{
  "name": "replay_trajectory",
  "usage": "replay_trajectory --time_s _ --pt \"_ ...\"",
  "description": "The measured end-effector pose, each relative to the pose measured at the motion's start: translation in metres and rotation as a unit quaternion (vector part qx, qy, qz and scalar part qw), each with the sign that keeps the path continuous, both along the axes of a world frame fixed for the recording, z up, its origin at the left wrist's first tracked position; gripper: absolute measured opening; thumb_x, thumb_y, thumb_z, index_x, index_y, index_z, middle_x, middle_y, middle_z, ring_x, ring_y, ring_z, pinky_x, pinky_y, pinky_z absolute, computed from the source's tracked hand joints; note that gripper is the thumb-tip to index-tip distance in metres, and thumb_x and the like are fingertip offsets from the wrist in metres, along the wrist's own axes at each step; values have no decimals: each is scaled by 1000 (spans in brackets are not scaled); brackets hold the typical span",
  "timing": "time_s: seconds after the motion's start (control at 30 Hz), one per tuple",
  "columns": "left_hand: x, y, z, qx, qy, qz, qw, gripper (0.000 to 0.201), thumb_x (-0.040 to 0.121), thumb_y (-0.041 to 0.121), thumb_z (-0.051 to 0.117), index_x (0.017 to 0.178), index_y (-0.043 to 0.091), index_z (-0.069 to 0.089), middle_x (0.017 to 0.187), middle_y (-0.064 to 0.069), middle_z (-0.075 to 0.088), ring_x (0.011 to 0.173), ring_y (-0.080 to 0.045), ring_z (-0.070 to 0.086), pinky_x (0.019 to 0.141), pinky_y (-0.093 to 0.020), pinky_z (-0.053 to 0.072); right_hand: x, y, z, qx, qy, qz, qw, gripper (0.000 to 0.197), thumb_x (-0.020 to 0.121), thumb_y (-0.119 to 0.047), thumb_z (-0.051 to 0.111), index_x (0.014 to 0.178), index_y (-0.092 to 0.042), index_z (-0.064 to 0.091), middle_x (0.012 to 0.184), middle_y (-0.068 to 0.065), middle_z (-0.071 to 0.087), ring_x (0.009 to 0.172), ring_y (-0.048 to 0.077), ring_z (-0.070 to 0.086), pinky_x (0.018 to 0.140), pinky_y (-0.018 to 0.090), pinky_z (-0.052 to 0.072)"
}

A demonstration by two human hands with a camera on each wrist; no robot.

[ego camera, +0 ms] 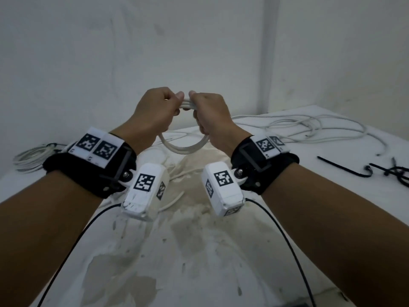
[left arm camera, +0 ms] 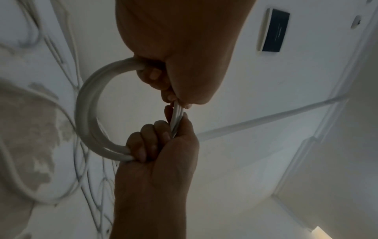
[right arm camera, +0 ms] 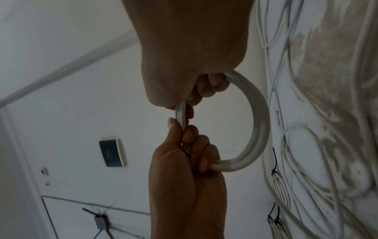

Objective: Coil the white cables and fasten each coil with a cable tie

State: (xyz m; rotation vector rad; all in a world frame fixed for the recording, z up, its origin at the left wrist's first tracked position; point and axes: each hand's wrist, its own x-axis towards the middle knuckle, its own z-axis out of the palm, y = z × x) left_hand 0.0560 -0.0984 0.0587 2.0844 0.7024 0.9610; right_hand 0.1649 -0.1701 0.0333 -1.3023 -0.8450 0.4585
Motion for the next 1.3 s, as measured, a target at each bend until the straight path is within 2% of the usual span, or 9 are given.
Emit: replay_trajectory --time_s 0.13,0.23,0.4,0.53,0.73,0.9,1.03,1.17,1.3 --pt "31 -24 -7 35 3 -31 999 27 99 34 55 81 16 63 72 -1 60 58 -13 47 56 -29 35 30 -40 -7 -25 20 -28 999 50 103 -42 42 71 -9 62 57 5 55 42 17 47 44 26 43" --pt "57 -48 -16 25 18 -74 997 28 99 33 56 80 13 63 72 -2 61 58 -14 47 56 -28 34 74 -81 -19 -154 -85 -143 974 46 99 -42 47 75 -7 65 70 8 70 58 24 66 64 38 61" --pt "88 -82 -27 -4 37 -130 991 30 98 32 57 72 17 59 71 -5 59 54 -16 42 52 -28 30 138 -175 -35 -500 -397 -263 723 12 87 -19 53 88 -9 60 91 8 65 85 30 63 70 29 43" --pt "95 -95 -27 -18 54 -148 987 31 98 34 58 73 16 59 75 -6 61 53 -14 40 54 -28 31 159 -210 -52 -592 -433 -205 648 22 90 -18 54 69 -12 50 85 6 58 87 27 62 71 30 43" --pt "86 -90 -23 -23 53 -130 990 32 99 33 58 74 14 60 75 -8 61 52 -14 38 53 -29 30 160 -202 -75 -596 -411 -204 659 14 90 -13 52 79 -10 59 76 3 56 75 23 56 67 30 45" --pt "77 -81 -22 -29 62 -121 990 32 99 33 58 74 13 59 74 -6 59 52 -14 38 52 -28 29 153 -170 -81 -574 -401 -184 690 23 90 -14 52 67 -12 50 70 1 53 62 17 50 62 28 43" --pt "70 -78 -21 -30 60 -113 991 32 99 33 58 72 14 59 73 -6 58 54 -14 40 53 -28 30 156 -168 -78 -530 -378 -240 720 16 92 -20 51 81 -10 56 81 5 56 76 23 54 67 29 42" --pt "63 -71 -20 -32 57 -106 992 32 99 33 57 72 15 58 71 -4 57 54 -12 40 52 -28 30 157 -168 -81 -551 -368 -238 710 20 88 -12 51 69 -9 51 78 8 59 73 25 57 66 30 46" --pt "57 -62 -22 -41 56 -102 992 32 99 33 58 72 15 57 70 -3 56 51 -12 38 50 -27 29 159 -149 -87 -526 -364 -253 726 24 91 -7 53 69 -8 45 95 15 65 93 30 65 68 30 44"
